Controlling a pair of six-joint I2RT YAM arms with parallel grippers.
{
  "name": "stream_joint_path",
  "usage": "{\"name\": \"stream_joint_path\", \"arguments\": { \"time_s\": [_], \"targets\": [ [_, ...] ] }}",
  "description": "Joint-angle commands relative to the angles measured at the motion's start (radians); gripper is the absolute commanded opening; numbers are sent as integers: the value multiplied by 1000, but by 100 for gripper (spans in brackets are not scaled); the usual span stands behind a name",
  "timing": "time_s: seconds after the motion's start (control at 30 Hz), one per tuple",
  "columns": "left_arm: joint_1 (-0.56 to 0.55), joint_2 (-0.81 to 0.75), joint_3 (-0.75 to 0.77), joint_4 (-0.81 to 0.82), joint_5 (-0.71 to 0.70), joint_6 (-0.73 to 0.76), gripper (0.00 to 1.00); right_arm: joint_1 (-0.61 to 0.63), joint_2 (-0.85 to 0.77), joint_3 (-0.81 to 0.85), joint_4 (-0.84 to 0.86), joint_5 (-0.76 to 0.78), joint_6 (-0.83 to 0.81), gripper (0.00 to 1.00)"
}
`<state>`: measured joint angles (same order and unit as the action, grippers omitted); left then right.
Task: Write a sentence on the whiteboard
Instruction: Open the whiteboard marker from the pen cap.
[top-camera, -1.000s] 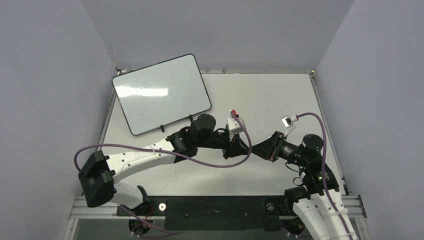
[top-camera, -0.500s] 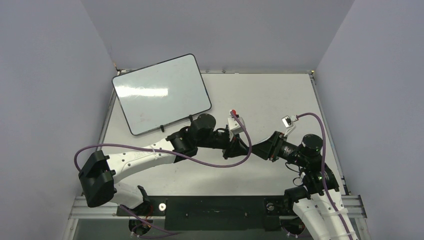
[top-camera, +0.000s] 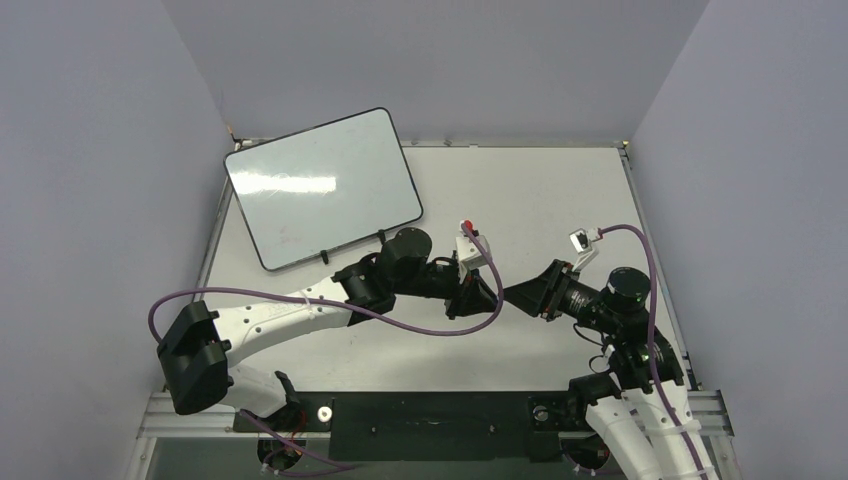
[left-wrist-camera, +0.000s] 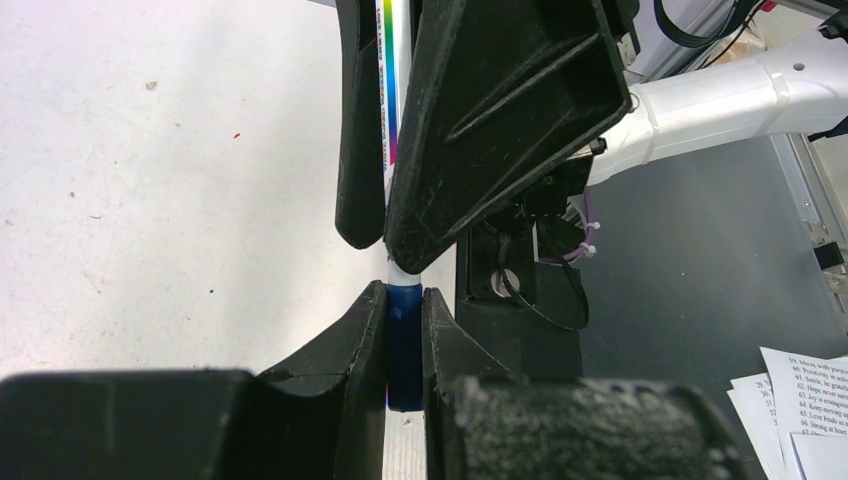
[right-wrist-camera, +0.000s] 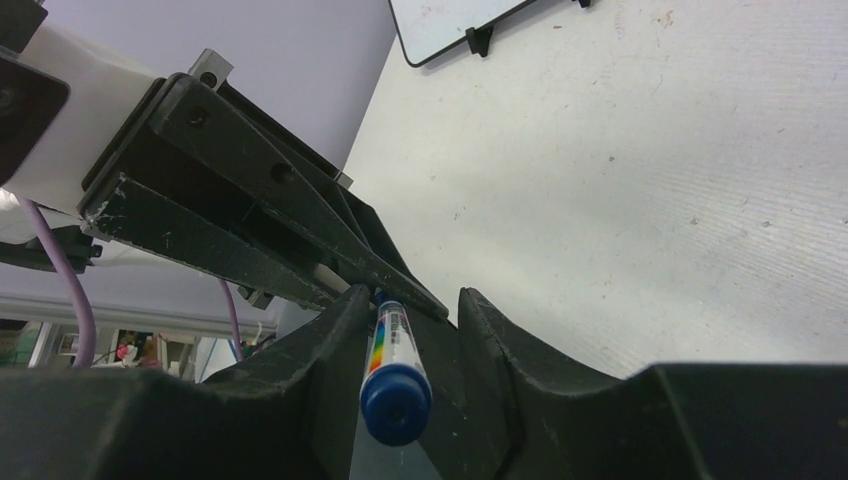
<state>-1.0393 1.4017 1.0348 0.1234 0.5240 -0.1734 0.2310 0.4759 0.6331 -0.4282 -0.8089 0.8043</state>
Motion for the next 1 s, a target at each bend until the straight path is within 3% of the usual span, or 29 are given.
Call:
{"name": "stream_joint_path", "arguments": {
  "time_s": [0.0,0.8,0.97],
  "targets": [
    [2,-27,26,43,34,12,0,8,6,36,11,22,-14,34],
    [2,3,92,-44,78,114,0,9,33,-19,96,-97,20,25],
    [2,7,102,-64,79,132,0,10,33,-25,93,-101,15,20]
  ]
}}
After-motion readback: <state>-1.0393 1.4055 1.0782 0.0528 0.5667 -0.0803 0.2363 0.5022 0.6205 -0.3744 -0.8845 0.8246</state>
